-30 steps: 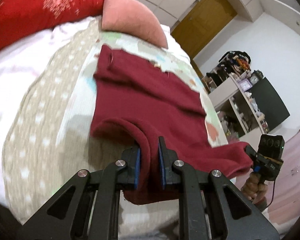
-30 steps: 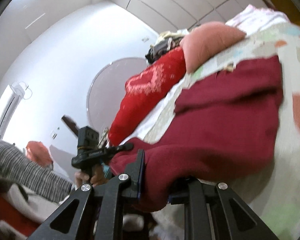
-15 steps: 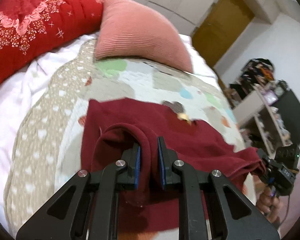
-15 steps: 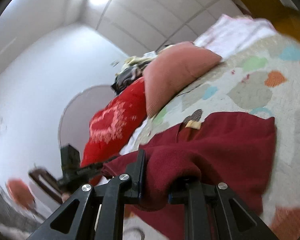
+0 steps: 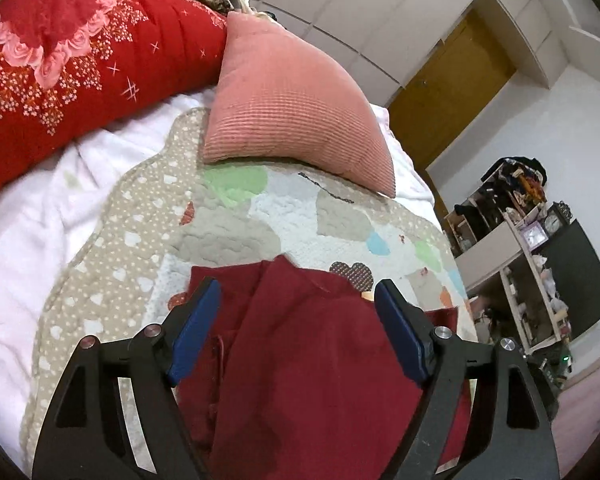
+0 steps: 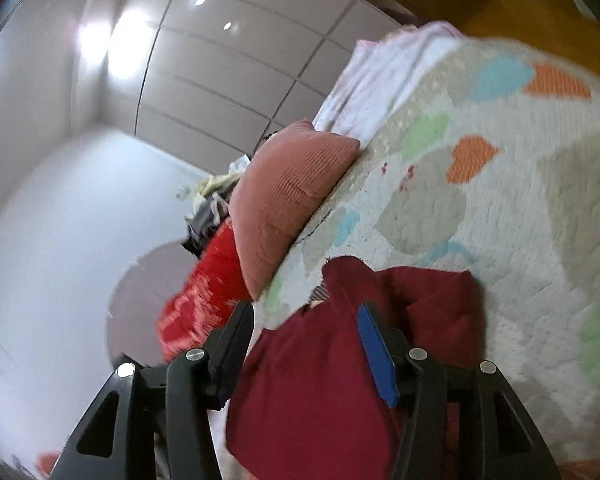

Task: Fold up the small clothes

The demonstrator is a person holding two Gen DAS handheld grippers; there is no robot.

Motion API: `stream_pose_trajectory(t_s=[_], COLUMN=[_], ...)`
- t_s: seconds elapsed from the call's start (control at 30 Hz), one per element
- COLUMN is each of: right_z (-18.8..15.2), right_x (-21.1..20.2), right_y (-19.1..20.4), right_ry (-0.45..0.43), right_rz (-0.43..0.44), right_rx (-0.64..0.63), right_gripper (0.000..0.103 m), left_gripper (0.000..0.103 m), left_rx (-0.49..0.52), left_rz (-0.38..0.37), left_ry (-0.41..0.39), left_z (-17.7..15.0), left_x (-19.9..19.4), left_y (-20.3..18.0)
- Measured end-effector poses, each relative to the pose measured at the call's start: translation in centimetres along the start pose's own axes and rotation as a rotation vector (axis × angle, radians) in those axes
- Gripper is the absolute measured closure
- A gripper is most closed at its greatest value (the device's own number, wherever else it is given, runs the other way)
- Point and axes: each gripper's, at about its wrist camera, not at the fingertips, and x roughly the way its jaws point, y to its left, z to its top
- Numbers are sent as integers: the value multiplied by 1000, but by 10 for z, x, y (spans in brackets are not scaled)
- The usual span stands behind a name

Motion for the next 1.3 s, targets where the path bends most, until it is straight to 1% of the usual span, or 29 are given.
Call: stream_pose_trajectory(t_s=[0.07,0.1,0.17,0.2,0.27,0.3,0.33,0.4,0.43,0.5,0.53,0.67,0.8,0.9,1.03,1.13,1.2,1.3], right_z=[-4,-9,-18,-19,-26,-29,-31,-35,-34,-32,-30,-15,-7,-3,-2,-4,-10,-26], right_x=[1,2,14,20,39,42,52,64,72,76,77,77,86,84,70,51,40,27], right_y=[11,16,29,30,37,35,38,33,28,17,13,-2,-15,-18,-19,-15,-13,-6], right_ry=[19,25,49,62,106,113,121,136,157,172,166,108,141,132,104,83,93,123], right_rz=[-36,-60,-136,-163,-284,-320,-390,-476,-522,-559,-577,-696,-723,-712,-692,-680,-662,-640], right_rx=[-57,-84,-162,-184,-268,-297,-357,-412,-426,-422,-423,-437,-438,-414,-358,-303,-285,-295], right_gripper=[51,51,49,45,44,44,44,44,44,47,49,50,50,49,48,46,45,45], left_gripper=[23,23,23,23,23,23,23,23,23,23,23,23,23,23,23,23,23,23], left_rx=[18,31,73,94,131,141,147,161,175,193,199,187,167,175,178,167,153,117], left_rz=[6,21,79,101,154,170,188,215,227,241,251,270,269,277,280,280,271,246], left_ry=[19,31,57,63,64,69,79,89,93,100,104,118,132,130,132,137,140,151], left_z=[-7,-11,-19,-22,-30,-33,-36,-40,-43,-46,-47,-49,-50,-52,-52,-52,-52,-54], left_x=[4,8,17,21,29,33,39,48,52,58,62,72,77,79,77,74,70,61], left_y=[-3,-5,-11,-14,-18,-19,-19,-19,-19,-18,-18,-11,-5,-5,-6,-6,-4,2])
